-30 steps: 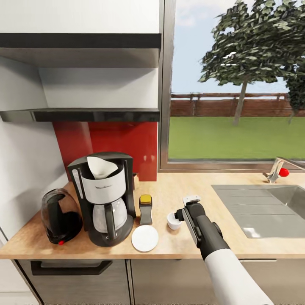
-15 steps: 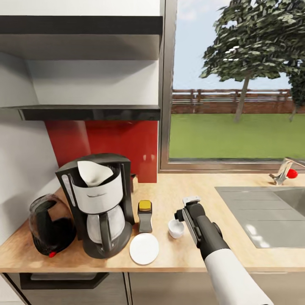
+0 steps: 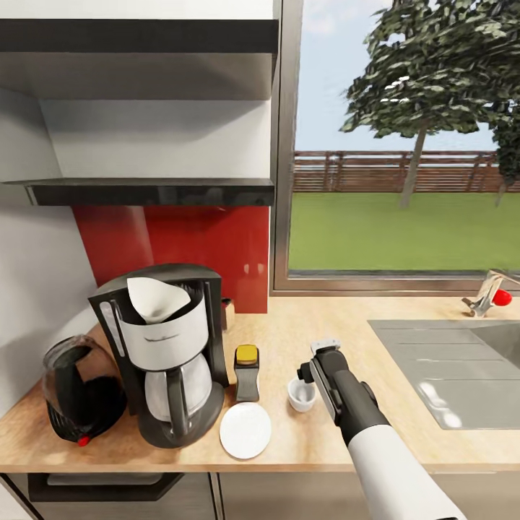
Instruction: Set up a coffee station on the kitchen countertop: keep the coffee maker on the countertop, move the bottle of coffee from the kitchen shelf to the counter next to the coffee maker, place a paper coffee filter on top of the coffee maker, put the saucer next to the coffee maker with the coffee cup on the saucer, and place the electric kettle next to the coffee maker.
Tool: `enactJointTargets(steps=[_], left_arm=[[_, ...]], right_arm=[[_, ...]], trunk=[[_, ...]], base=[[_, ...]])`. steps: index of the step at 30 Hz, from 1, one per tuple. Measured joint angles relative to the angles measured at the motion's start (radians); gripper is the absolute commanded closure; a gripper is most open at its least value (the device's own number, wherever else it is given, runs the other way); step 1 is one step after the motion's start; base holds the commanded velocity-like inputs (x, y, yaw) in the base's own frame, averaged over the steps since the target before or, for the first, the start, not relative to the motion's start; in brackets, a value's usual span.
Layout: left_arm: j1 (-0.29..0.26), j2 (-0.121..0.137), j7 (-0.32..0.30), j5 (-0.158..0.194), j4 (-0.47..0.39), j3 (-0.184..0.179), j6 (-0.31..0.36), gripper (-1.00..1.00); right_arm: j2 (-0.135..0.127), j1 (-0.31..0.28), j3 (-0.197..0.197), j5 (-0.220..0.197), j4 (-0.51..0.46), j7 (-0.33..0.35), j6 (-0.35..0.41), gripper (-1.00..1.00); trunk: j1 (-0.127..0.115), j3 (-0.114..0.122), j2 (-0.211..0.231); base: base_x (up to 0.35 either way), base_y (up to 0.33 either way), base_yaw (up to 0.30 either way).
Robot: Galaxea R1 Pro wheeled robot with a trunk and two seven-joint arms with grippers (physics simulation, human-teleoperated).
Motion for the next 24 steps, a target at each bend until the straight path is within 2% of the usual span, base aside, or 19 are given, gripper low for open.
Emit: enactJointTargets(steps=[6,24], left_arm=[[0.009,0.008,-0.001,-0.004,0.089,-0.002,0.009,-1.0],[0.018,0.009,0.003,-0.007,0.111,-0.009,0.014,-1.0]], right_arm=[[0.0,0.001,0.0,0.0,0.034,-0.001,-0.003,-1.0],[0.0,0.001,-0.002,0.002,0.042,-0.001,-0.002,-1.0]], trunk=[[0.0,0.0,0.0],[0.0,0.0,0.0]], base=[[0.001,0.0,0.0],[0.0,0.0,0.0]])
